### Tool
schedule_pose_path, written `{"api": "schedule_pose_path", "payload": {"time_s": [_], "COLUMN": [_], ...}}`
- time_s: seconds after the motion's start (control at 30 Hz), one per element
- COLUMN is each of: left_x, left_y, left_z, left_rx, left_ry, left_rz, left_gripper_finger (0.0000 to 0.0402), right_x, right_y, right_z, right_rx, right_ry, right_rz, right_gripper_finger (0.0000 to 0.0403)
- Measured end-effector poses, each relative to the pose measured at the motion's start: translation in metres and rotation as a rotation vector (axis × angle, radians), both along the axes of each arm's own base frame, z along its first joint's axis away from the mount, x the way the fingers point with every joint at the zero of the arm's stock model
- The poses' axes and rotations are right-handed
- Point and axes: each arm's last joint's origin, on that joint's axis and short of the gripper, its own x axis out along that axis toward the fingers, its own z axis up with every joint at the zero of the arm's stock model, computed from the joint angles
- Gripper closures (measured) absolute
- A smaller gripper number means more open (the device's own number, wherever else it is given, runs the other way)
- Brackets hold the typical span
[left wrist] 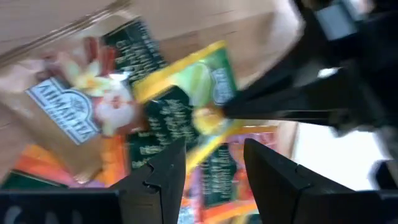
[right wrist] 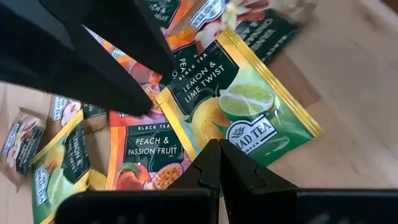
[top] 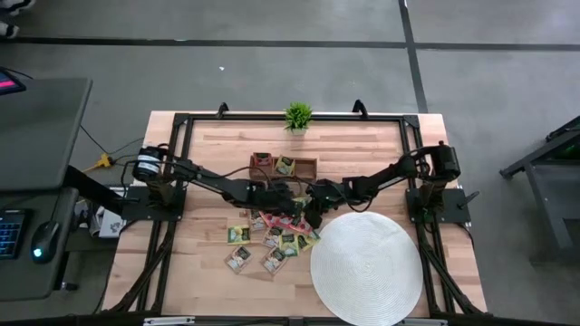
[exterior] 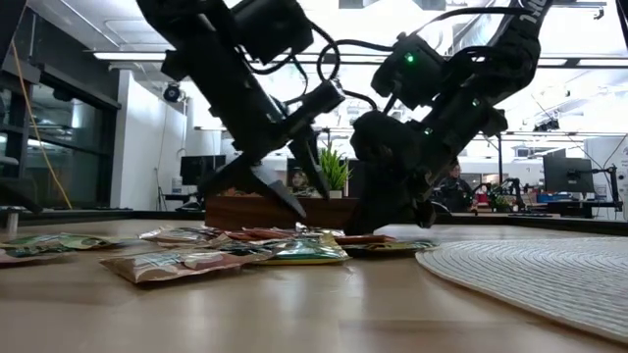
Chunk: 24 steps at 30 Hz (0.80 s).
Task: Pick & Place Tea
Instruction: Put the yellow tea bag into the middle section of the wooden organizer
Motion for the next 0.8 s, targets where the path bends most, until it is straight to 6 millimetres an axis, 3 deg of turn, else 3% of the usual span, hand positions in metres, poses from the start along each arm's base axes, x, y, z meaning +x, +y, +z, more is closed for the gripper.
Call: {"api": "schedule_pose_path", "payload": {"time_s": [0.4, 0.8], "left_x": [-0.0077, -0.0059], "left_y": [0.002, 0.0051], "left_z": [-0.0059, -0.0049], "left_rx": [0.037, 0.029], "left_ry": [0.109, 0.091], "left_rz": [0.029, 0.034], "left_gripper_finger": [0.0245, 0.0245], "right_x": [-0.0003, 0.0015], "right_y": [0.0076, 0.0077], "right_z": [-0.0001, 0.0012], "right_rx": [0.005, 0.016], "right_ry": [0.001, -0.024], "right_rz": [0.024, 0.011], "right_gripper_finger": [0.0403, 0.0403]}}
